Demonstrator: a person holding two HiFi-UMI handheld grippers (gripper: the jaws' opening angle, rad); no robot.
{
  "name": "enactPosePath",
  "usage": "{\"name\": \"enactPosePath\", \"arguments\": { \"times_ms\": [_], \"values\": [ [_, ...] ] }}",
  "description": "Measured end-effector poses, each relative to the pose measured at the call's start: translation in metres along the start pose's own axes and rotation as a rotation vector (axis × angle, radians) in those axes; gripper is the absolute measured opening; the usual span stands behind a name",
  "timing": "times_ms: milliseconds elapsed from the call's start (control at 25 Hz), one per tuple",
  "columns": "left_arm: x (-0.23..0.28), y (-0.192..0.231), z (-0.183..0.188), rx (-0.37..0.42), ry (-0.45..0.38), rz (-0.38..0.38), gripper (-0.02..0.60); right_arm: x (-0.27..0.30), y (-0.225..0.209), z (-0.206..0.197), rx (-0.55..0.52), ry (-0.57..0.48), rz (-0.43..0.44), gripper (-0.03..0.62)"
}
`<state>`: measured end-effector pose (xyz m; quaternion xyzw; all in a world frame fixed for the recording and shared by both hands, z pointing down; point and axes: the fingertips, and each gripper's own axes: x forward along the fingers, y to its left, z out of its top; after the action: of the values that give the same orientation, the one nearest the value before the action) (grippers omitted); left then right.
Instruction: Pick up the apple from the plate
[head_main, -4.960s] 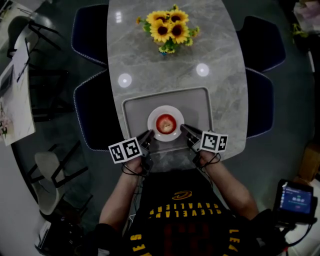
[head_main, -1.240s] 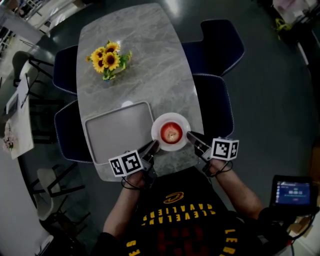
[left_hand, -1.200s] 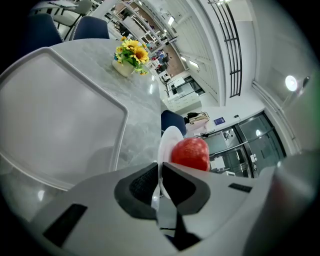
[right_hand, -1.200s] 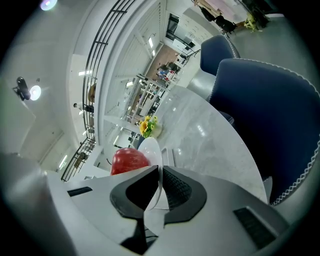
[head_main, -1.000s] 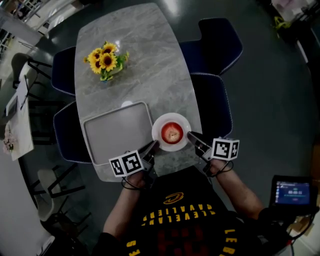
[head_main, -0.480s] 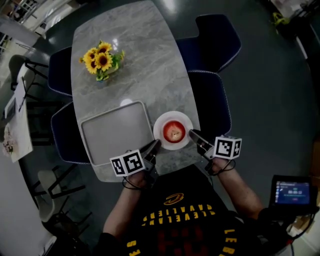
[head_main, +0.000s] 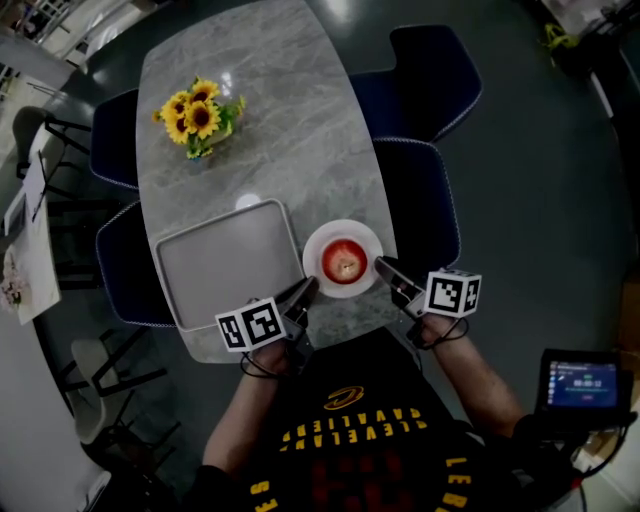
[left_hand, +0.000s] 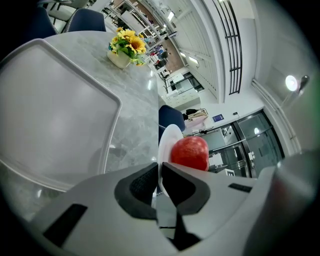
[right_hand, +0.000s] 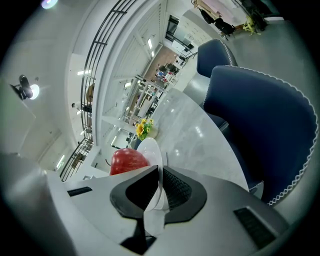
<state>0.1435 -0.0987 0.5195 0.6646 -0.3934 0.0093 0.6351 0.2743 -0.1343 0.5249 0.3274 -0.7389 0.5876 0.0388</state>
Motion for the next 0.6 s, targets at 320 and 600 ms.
{"name": "enactPosePath", "arguments": {
  "times_ms": [320, 600],
  "values": [
    [-0.0008, -0.0009, 0.0005, -0.005, 0.003, 0.0, 0.029, -0.0009, -0.0003, -0.0012, 0.005, 0.009, -0.009, 0.034],
    [0.0037, 0.0005, -0.0027, -0.018, 0.015, -0.003, 0.029, -0.003, -0.005, -0.0015, 0.007, 0.019, -0.026, 0.035]
  ]
}}
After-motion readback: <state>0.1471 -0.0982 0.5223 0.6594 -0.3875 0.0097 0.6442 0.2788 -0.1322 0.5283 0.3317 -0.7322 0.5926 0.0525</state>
